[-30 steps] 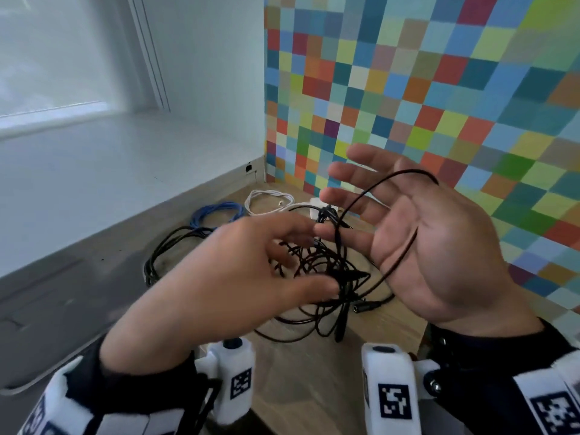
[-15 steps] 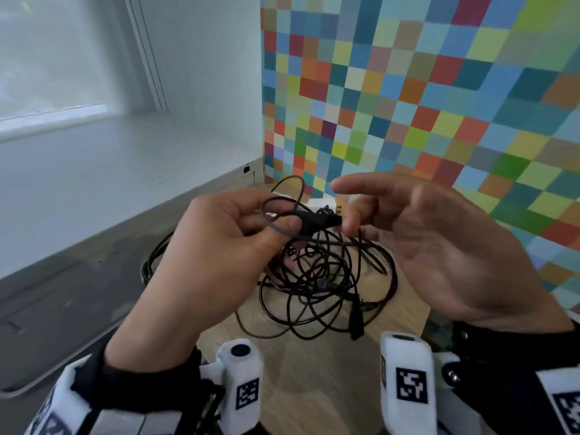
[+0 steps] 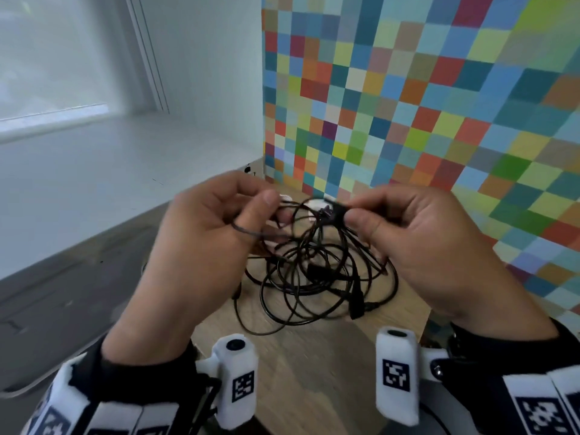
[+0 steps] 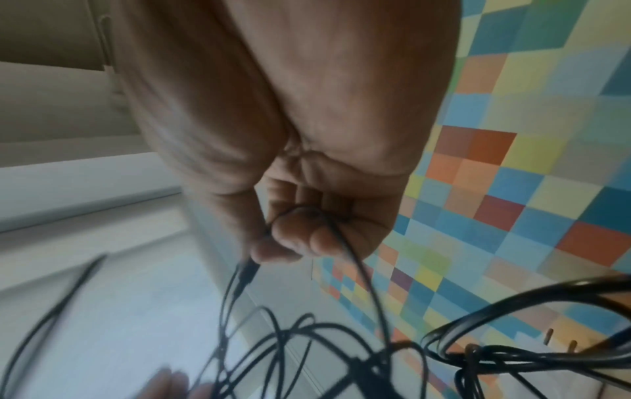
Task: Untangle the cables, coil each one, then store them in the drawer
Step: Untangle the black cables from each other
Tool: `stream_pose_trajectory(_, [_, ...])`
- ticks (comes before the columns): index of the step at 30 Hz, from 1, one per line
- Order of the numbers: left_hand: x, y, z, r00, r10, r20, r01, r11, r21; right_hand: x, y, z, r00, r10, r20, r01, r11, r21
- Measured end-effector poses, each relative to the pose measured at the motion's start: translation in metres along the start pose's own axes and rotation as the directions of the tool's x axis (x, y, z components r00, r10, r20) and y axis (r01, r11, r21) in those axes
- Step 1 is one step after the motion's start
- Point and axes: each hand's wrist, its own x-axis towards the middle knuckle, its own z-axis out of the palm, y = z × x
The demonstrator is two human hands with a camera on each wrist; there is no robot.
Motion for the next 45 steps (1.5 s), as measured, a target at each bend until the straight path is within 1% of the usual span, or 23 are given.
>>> stream_pose_trajectory(3, [0.009,-0.004,-0.016,0.995,0.001,-0.095,0.006,0.997,0.074,0.005,0.003,-0.008,0.992,0.074,-0.099,-0.038,0.947,0.318])
stream_pose_trajectory(5, [0.013,-0.008,-0.027,0.996,-0.042,-0.076,0.057,0.976,0.209,0.008,0.003,-0.012,0.981,0.109,-0.159,-0.021,0.880,0.474])
stream_pose_trajectory(7, [0.013,-0.009,-0.036,0.991,-0.135,0.021,0.113,0.896,0.430,0.010,0.003,-0.012,0.969,0.109,-0.220,0.021,0.856,0.516])
stream_pose_trajectory(9, [0.012,-0.009,-0.039,0.979,-0.197,0.046,0.137,0.816,0.562,0.010,0.006,-0.012,0.969,0.080,-0.233,0.041,0.880,0.473])
stream_pose_trajectory(11, [0.011,-0.006,-0.036,0.994,-0.110,-0.008,0.097,0.842,0.531,0.009,0.007,-0.008,0.986,0.054,-0.161,0.018,0.912,0.411])
stream_pose_trajectory(13, [0.008,-0.002,-0.027,0.998,-0.001,-0.060,0.024,0.919,0.393,0.006,0.006,-0.001,0.998,0.038,-0.059,-0.014,0.931,0.364])
stream_pose_trajectory(14, [0.005,0.001,-0.021,0.999,0.009,-0.037,0.002,0.952,0.306,0.004,0.005,0.004,1.000,0.026,-0.015,-0.019,0.934,0.357])
stream_pose_trajectory(17, [-0.003,0.002,-0.003,0.977,-0.020,0.210,-0.021,0.982,0.190,0.000,0.000,0.017,0.998,-0.023,0.062,0.001,0.945,0.326])
stream_pose_trajectory(18, [-0.005,0.002,0.002,0.963,-0.011,0.269,-0.040,0.982,0.183,0.000,0.000,0.020,0.997,-0.032,0.065,0.011,0.954,0.301])
stream_pose_trajectory(19, [-0.005,0.000,0.004,0.959,0.010,0.284,-0.061,0.983,0.172,0.000,0.001,0.021,0.998,-0.033,0.059,0.014,0.958,0.286])
stream_pose_trajectory(21, [-0.004,-0.003,0.003,0.975,0.038,0.219,-0.060,0.994,0.094,0.002,0.005,0.019,1.000,-0.010,0.027,0.002,0.956,0.294])
stream_pose_trajectory(24, [0.003,-0.005,-0.007,0.998,-0.059,0.037,0.065,0.982,-0.176,0.006,0.012,0.007,0.999,0.024,-0.030,-0.016,0.970,0.243])
stream_pose_trajectory(25, [0.006,-0.006,-0.013,0.997,-0.079,-0.006,0.076,0.975,-0.211,0.006,0.013,0.003,0.999,0.028,-0.043,-0.018,0.977,0.214])
stream_pose_trajectory(27, [0.010,-0.010,-0.022,0.996,-0.057,-0.072,0.048,0.991,-0.122,0.007,0.018,-0.004,0.996,0.029,-0.080,-0.018,0.990,0.143])
stream_pose_trajectory(29, [0.012,-0.010,-0.026,0.996,-0.020,-0.087,0.019,1.000,-0.009,0.009,0.022,-0.008,0.993,0.020,-0.118,-0.008,0.995,0.103])
stream_pose_trajectory(30, [0.012,-0.011,-0.027,0.997,-0.019,-0.080,0.019,1.000,-0.011,0.010,0.024,-0.009,0.991,0.017,-0.130,-0.004,0.995,0.099])
stream_pose_trajectory(32, [0.012,-0.012,-0.027,0.997,-0.053,-0.050,0.048,0.993,-0.106,0.012,0.029,-0.009,0.988,0.014,-0.152,-0.008,0.999,0.037])
stream_pose_trajectory(34, [0.011,-0.013,-0.025,0.997,-0.076,-0.014,0.072,0.981,-0.178,0.013,0.030,-0.008,0.993,0.018,-0.120,-0.024,0.999,-0.047])
stream_pose_trajectory(36, [0.009,-0.013,-0.021,0.997,-0.074,0.034,0.079,0.981,-0.176,0.011,0.030,-0.002,0.998,0.032,-0.063,-0.036,0.997,-0.066])
stream_pose_trajectory(40, [0.004,-0.011,-0.007,0.983,-0.052,0.175,0.052,0.999,0.001,0.007,0.020,0.015,0.996,0.036,0.078,-0.041,0.998,0.051])
stream_pose_trajectory(42, [0.000,-0.009,-0.001,0.971,-0.027,0.237,0.020,0.999,0.030,0.003,0.013,0.025,0.986,0.006,0.164,-0.018,0.997,0.073])
stream_pose_trajectory(43, [-0.002,-0.008,0.000,0.967,-0.017,0.255,0.009,0.999,0.033,0.002,0.009,0.027,0.983,-0.013,0.185,0.001,0.998,0.062])
stream_pose_trajectory(45, [-0.003,-0.007,0.000,0.961,-0.004,0.276,-0.017,0.997,0.075,0.002,0.008,0.026,0.988,-0.027,0.152,0.020,0.999,0.050])
